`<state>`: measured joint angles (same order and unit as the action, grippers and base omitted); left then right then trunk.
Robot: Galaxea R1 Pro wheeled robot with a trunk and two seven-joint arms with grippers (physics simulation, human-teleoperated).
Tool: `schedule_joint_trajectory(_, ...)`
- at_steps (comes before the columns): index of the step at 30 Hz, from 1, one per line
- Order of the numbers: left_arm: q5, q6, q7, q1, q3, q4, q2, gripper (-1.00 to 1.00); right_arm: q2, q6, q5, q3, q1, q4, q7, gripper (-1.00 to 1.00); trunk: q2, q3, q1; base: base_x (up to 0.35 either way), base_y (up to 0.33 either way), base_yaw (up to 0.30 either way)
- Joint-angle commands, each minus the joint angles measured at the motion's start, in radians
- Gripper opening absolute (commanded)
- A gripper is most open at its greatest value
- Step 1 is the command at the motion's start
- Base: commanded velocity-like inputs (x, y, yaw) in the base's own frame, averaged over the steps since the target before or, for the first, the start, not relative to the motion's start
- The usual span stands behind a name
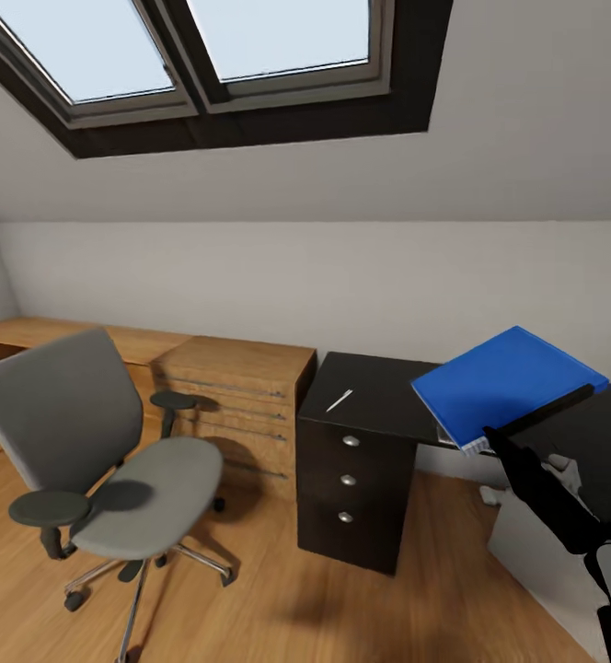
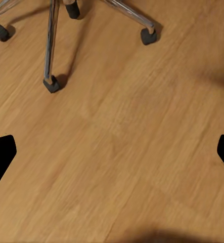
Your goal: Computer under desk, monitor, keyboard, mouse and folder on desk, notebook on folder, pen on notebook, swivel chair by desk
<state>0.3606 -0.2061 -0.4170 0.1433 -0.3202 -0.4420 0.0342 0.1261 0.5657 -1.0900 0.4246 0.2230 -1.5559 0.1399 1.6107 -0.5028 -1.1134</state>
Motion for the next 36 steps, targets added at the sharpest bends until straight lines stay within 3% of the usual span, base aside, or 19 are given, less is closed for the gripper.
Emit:
schedule_joint_trajectory(1,0.011,-0.005,-0.006,0.001,-0.009,0.000,-0.001,1.00,0.000,0.006,-0.002,0.002,0.001,0.000,0.003,-1.00,-0.007,0.002,0.004,0.000,0.000,-0.298)
schedule_joint_trajectory(10,0.011,-0.004,-0.008,0.001,-0.050,0.000,0.001,1.00,0.000,0.006,-0.002,0.002,0.001,0.022,0.003,-1.00,-0.070,0.030,0.039,0.000,0.000,-0.298)
schedule_joint_trajectory(18,0.011,-0.002,-0.008,0.001,-0.061,0.001,0.001,1.00,0.000,0.007,-0.002,0.002,0.001,0.028,0.003,-1.00,-0.126,0.055,0.069,0.000,0.000,-0.299)
schedule_joint_trajectory(27,0.011,-0.001,-0.005,0.001,-0.062,0.002,0.002,1.00,-0.003,0.006,-0.007,-0.002,0.001,0.026,0.013,-1.00,-0.126,0.055,0.069,0.000,0.000,-0.112)
schedule_joint_trajectory(36,0.012,-0.001,-0.005,0.001,-0.081,0.002,0.001,1.00,-0.007,0.008,-0.010,-0.001,0.001,0.023,0.071,-1.00,-0.126,0.055,0.069,0.000,0.000,-0.001)
